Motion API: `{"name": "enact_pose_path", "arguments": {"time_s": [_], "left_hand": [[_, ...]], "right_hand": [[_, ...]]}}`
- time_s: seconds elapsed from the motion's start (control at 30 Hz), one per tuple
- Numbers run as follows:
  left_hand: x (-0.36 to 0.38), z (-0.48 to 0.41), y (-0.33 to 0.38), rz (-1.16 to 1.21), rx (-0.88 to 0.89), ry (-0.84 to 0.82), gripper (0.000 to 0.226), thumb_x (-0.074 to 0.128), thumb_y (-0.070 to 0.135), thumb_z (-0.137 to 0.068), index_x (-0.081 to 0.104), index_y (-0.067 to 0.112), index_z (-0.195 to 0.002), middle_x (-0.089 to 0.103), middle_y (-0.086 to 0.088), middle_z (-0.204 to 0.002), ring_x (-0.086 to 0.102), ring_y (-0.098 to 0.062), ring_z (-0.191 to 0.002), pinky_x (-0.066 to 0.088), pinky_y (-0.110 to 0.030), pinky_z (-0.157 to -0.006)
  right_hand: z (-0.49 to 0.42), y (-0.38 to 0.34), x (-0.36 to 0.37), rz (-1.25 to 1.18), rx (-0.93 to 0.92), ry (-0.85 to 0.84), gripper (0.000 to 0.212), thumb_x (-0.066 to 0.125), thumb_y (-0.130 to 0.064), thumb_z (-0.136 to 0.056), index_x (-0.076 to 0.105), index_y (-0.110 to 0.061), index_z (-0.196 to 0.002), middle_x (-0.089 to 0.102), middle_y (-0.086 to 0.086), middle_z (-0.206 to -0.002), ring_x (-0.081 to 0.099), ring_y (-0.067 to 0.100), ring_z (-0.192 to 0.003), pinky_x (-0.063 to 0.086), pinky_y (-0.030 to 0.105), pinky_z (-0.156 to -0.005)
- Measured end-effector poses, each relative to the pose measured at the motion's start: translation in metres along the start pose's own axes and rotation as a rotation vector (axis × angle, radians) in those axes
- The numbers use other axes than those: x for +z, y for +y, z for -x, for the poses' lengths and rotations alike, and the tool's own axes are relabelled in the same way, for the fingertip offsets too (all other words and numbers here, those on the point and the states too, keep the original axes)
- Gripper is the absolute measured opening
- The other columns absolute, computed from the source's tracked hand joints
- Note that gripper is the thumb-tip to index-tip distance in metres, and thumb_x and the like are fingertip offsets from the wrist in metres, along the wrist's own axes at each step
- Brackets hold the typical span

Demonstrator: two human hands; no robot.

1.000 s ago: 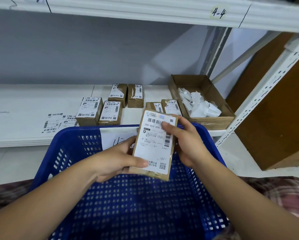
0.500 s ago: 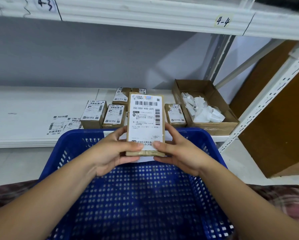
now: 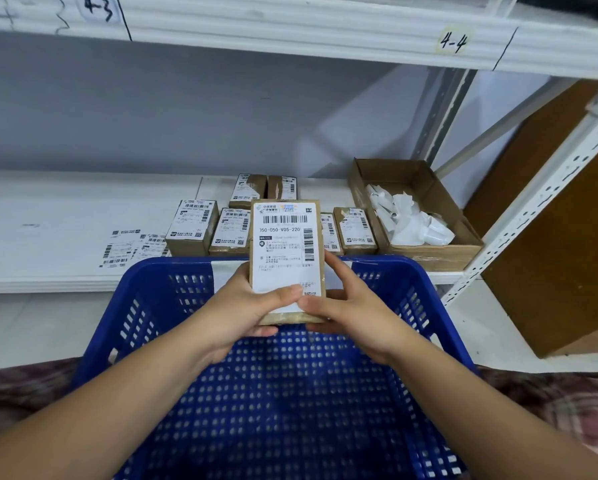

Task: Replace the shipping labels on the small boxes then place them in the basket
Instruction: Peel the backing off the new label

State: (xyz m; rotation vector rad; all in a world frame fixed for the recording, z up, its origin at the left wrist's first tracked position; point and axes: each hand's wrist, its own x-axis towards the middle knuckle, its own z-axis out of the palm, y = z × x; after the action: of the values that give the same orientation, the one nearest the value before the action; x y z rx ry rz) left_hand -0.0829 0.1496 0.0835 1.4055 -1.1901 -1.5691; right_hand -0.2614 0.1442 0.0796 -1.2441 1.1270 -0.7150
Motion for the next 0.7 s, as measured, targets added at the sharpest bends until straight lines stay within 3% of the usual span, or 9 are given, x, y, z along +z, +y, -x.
{"name": "enact_pose_path", "arguments": {"time_s": [0.1, 0.23, 0.33, 0.47, 0.57, 0.7], "left_hand": [[0.001, -0.001, 0.000, -0.005, 0.023, 0.034, 0.047, 0.073, 0.036, -0.077, 0.054, 0.034, -0.120, 0.069, 0.015, -0.108, 0.068, -0.010, -0.096, 0.055, -0.027, -0.067], [-0.003, -0.003, 0.002, 0.015, 0.008, 0.027, 0.045, 0.073, 0.034, -0.077, 0.057, 0.032, -0.118, 0.071, 0.011, -0.105, 0.069, -0.009, -0.092, 0.054, -0.024, -0.064], [-0.003, -0.003, 0.003, 0.023, -0.018, 0.019, 0.041, 0.068, 0.041, -0.079, 0.057, 0.033, -0.117, 0.070, 0.011, -0.107, 0.068, -0.009, -0.095, 0.055, -0.027, -0.066], [-0.001, -0.001, 0.009, 0.114, -0.157, 0.074, 0.045, 0.045, 0.063, -0.085, 0.061, 0.030, -0.111, 0.073, 0.003, -0.101, 0.068, -0.016, -0.094, 0.057, -0.035, -0.070], [-0.003, -0.002, 0.013, 0.136, -0.188, 0.106, 0.049, 0.038, 0.064, -0.088, 0.064, 0.028, -0.106, 0.075, 0.002, -0.094, 0.068, -0.018, -0.093, 0.056, -0.040, -0.076], [-0.002, -0.004, 0.012, 0.079, -0.114, 0.155, 0.046, 0.036, 0.063, -0.090, 0.065, 0.027, -0.099, 0.075, 0.004, -0.082, 0.070, -0.017, -0.084, 0.058, -0.037, -0.072]], "right_hand": [[-0.001, -0.001, -0.003, -0.059, 0.010, -0.034, 0.076, 0.069, -0.013, -0.087, 0.028, -0.048, -0.141, 0.071, 0.002, -0.115, 0.069, 0.020, -0.104, 0.056, 0.033, -0.090], [-0.001, 0.000, 0.000, -0.101, 0.003, -0.009, 0.072, 0.071, -0.036, -0.076, 0.032, -0.051, -0.135, 0.074, -0.005, -0.109, 0.070, 0.017, -0.103, 0.053, 0.038, -0.096], [-0.004, 0.000, -0.001, -0.088, -0.011, 0.031, 0.066, 0.068, -0.031, -0.086, 0.035, -0.043, -0.141, 0.074, -0.007, -0.107, 0.071, 0.015, -0.099, 0.056, 0.037, -0.090], [-0.004, 0.000, -0.003, -0.091, 0.010, 0.058, 0.064, 0.067, -0.033, -0.087, 0.038, -0.036, -0.144, 0.075, -0.005, -0.107, 0.071, 0.018, -0.099, 0.058, 0.041, -0.087], [-0.004, 0.001, -0.003, -0.101, 0.024, 0.064, 0.064, 0.067, -0.035, -0.087, 0.038, -0.036, -0.144, 0.074, -0.005, -0.108, 0.070, 0.018, -0.101, 0.059, 0.039, -0.085], [-0.003, -0.002, -0.003, -0.099, 0.012, 0.060, 0.063, 0.068, -0.033, -0.085, 0.040, -0.036, -0.142, 0.075, -0.005, -0.106, 0.071, 0.018, -0.098, 0.059, 0.038, -0.083]]}}
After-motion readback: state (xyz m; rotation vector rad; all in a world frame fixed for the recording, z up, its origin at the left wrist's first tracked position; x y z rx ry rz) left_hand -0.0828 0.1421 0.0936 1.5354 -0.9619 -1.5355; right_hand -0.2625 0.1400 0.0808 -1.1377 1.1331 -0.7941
